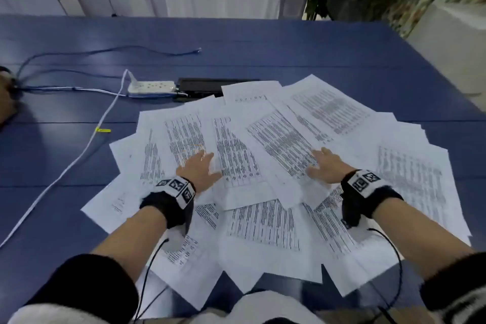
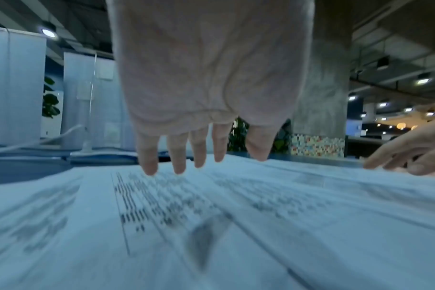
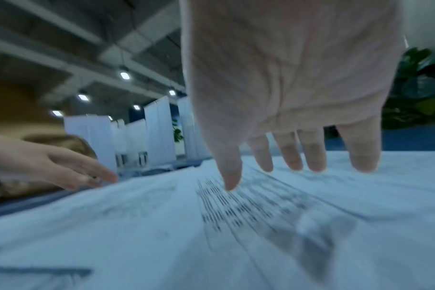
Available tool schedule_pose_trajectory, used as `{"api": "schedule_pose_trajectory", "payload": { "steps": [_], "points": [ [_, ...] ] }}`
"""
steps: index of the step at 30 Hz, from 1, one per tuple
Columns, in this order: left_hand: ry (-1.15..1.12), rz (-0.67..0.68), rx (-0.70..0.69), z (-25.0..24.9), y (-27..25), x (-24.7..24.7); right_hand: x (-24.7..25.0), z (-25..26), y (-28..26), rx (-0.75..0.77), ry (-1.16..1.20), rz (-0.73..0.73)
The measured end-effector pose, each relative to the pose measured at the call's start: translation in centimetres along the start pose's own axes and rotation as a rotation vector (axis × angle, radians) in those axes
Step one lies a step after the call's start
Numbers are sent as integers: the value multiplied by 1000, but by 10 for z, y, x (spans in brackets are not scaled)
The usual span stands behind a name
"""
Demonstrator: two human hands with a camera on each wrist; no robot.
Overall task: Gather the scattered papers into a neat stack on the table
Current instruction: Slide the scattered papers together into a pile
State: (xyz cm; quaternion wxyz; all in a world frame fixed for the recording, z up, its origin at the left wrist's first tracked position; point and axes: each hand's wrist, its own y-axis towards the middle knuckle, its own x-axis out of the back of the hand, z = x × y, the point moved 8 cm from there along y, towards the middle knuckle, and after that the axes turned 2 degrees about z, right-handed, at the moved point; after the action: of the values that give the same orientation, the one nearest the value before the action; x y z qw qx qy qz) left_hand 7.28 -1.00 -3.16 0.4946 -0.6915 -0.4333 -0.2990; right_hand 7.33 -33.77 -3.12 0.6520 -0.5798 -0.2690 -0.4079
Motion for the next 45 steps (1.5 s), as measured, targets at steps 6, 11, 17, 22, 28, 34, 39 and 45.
{"api": "schedule_pose_trajectory", "payload": {
  "steps": [6,11,17,22,28,34,39,45],
  "points": [
    [121,47,87,9,7,-15,-4,-14,6,-149,32,-47],
    [79,29,118,3,13,-20,-12,18,4,-99,-42,-42],
    [6,-49,174,2,18,-11,-3,58,2,102,94,-46],
    [-253,-67,253,0,26,5,52,-9,38,-89,167,-206],
    [-451,-76,365,4,45,5,29,-9,44,-144,90,-124],
    [-369,-63,401,-11,46,-2,41,30,44,11,180,-145],
    [-508,-125,456,-15,47,0,81,-26,71,-275,236,-222],
    [-679,-98,438,-13,62,-3,63,-18,78,-331,290,-197]
  ]
}}
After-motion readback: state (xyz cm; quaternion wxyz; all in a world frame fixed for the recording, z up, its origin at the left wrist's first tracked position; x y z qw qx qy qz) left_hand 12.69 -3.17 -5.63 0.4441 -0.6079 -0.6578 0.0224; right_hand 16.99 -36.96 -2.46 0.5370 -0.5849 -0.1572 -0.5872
